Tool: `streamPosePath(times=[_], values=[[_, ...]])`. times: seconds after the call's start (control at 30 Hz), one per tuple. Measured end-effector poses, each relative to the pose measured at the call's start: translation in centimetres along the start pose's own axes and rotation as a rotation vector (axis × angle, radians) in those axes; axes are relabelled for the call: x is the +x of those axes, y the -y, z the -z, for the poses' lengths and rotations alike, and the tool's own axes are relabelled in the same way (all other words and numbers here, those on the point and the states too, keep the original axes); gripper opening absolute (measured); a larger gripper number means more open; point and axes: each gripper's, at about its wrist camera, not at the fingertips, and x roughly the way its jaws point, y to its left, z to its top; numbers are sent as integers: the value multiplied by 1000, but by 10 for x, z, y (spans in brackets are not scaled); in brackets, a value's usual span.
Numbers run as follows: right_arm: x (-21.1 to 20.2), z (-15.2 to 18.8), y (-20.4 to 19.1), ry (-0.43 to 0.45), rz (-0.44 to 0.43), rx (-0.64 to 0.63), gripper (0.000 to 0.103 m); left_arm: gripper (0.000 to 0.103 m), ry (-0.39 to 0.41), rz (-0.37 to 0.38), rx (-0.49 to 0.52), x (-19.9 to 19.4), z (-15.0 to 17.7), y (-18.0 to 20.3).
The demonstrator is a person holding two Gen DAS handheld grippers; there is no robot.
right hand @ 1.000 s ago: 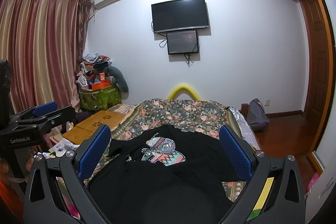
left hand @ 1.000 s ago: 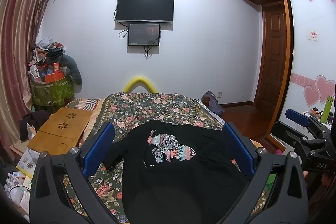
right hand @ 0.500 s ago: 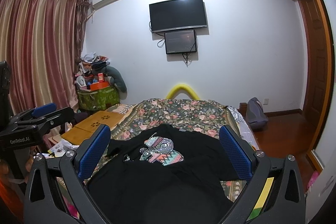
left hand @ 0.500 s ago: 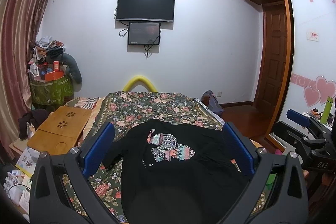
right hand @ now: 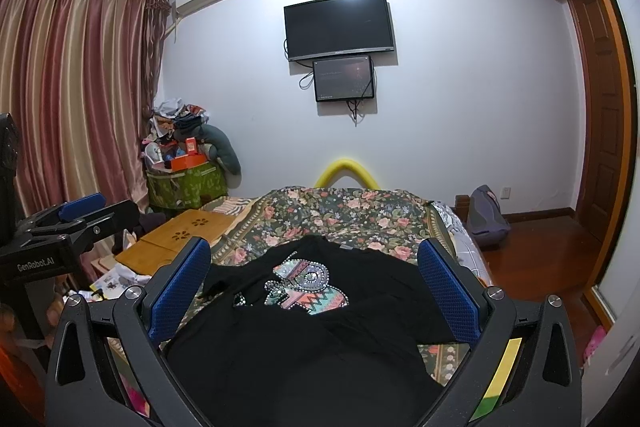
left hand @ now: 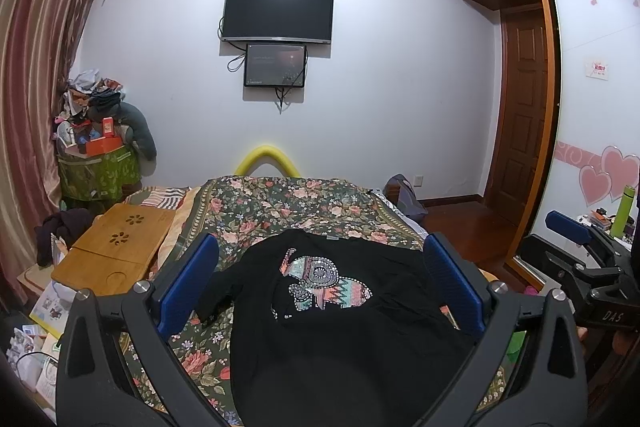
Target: Fold small clothes
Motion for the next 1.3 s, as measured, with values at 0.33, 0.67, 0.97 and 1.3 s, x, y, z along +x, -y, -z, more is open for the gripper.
streamPosePath(times=[0.33,0.67,0.97,1.3], values=[[1,-1,-1,-3,0,0,103,103,-1,-2,-1,1,1,1],[3,-1,2,-14,4,7,103,103,-6,-3,-9,3,1,-1],[15,-1,3,-35,17,1,103,103,-26,-1,-24,19,0,-9],[67,5,24,-109,74,-37,103,103,-126,-72,-55,87,6,-59]])
